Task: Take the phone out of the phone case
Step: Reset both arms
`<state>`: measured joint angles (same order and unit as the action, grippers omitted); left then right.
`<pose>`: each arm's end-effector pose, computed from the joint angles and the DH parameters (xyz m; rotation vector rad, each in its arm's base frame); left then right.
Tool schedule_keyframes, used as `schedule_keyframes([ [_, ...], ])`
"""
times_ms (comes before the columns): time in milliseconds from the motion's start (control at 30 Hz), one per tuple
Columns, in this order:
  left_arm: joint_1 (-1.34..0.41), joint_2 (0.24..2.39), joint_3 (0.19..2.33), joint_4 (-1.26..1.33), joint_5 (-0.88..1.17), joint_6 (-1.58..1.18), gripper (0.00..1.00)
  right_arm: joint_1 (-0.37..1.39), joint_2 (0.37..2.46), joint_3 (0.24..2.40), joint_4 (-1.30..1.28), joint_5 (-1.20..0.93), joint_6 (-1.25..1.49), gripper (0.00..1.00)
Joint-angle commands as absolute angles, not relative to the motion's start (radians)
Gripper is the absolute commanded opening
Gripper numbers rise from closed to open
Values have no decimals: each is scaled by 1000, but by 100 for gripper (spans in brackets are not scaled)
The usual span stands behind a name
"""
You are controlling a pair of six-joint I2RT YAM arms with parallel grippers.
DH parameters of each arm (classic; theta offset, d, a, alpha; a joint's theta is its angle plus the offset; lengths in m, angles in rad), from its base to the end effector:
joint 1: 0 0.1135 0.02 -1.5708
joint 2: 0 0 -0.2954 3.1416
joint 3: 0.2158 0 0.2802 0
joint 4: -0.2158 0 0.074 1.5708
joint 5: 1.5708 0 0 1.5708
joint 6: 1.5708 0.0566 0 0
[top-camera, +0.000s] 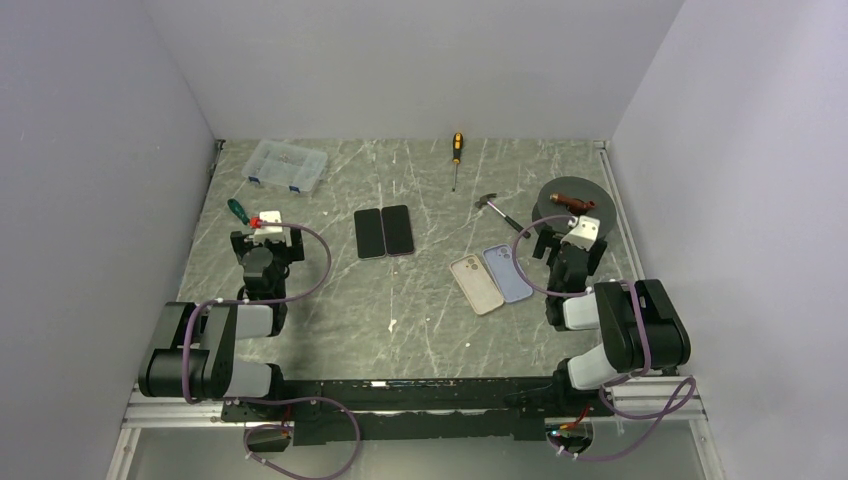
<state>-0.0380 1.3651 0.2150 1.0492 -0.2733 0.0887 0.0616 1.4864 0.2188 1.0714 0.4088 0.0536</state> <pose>0.2545 0.0056 0.1644 -0.1009 1.6718 0.2665 0.2585 -0.0066 0.1400 0.2881 1.7350 -0.2769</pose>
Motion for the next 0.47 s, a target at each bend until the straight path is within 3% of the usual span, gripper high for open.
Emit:
schedule_keyframes([
  [0, -33, 1355, 219, 1088, -254, 81, 99, 58, 1475, 241, 1124, 395, 71, 100],
  [433, -24, 1355, 223, 1079, -233, 78, 99, 58, 1475, 241, 1127, 396, 69, 100],
])
